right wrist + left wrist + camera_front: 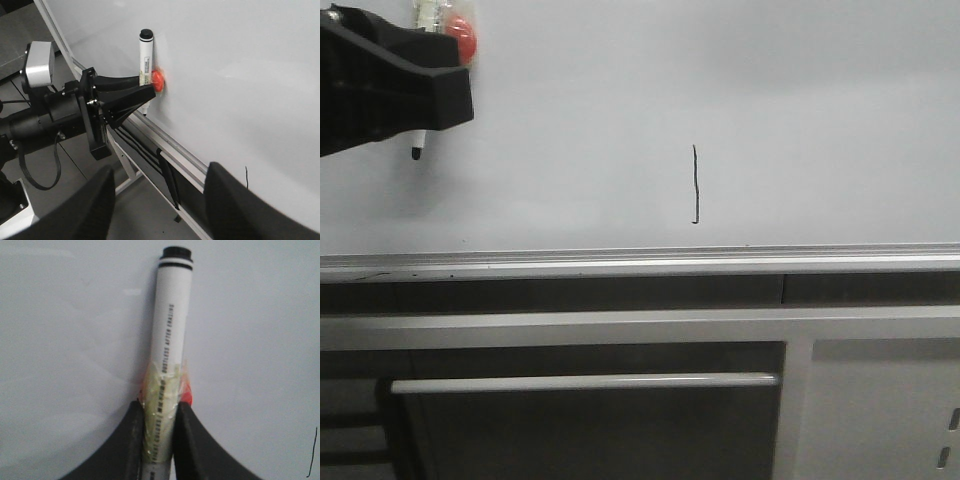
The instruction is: Write number 1 on whiteboard
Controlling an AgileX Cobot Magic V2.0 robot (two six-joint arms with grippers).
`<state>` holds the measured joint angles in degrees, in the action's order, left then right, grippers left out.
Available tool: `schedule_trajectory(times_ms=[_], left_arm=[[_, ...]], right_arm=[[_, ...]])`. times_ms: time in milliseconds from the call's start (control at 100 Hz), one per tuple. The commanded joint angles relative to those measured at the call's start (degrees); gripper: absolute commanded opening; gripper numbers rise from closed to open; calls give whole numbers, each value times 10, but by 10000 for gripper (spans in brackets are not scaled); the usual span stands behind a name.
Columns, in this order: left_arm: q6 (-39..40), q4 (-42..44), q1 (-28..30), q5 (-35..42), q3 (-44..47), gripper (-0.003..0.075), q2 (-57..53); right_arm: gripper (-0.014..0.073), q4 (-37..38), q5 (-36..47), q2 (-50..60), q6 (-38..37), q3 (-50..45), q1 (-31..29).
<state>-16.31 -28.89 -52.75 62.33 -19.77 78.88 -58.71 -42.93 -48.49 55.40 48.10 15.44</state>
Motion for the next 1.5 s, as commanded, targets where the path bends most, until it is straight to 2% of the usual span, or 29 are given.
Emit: schedule_trajectory(times_ms=[0,1330,1400,1490], left_arm=[[8,-16,1,47,-13,-20,-7],[8,-12,1,47,-13,-17,-7],[8,-11,1,47,-13,10,-7],[8,-11,1,47,-13,93,-7]], right_arm=[[363,-23,16,5,2,15,0],[363,-23,16,5,2,15,0],[363,-23,16,5,2,15,0],[363,-23,16,5,2,15,0]])
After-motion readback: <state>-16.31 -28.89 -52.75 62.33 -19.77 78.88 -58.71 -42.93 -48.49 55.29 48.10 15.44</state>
